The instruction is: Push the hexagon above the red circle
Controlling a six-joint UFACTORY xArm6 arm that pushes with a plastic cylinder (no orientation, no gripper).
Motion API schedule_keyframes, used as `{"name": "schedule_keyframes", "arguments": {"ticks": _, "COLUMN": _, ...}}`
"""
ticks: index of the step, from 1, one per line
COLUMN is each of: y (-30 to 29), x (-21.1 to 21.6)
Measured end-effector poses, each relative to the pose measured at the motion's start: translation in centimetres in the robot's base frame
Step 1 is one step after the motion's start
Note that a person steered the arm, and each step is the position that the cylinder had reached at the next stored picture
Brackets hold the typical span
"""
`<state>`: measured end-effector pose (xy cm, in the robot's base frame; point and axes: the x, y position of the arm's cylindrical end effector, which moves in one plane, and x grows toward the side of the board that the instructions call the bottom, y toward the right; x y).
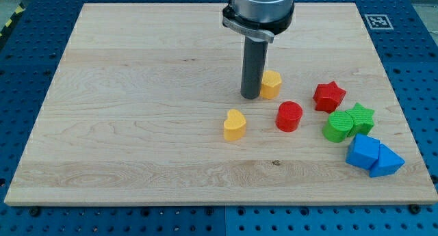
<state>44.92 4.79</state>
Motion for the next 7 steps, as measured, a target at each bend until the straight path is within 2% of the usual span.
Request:
{"name": "schedule_keyframes", "arguments": {"ticks": 1, "y": 0.3, "x": 1.2}}
{"name": "schedule_keyframes", "arguments": {"ticks": 4, "y": 2.4, "x": -1.5}}
{"name": "schedule_keyframes", "arguments": {"ticks": 7, "y": 8.9, "x": -1.1}}
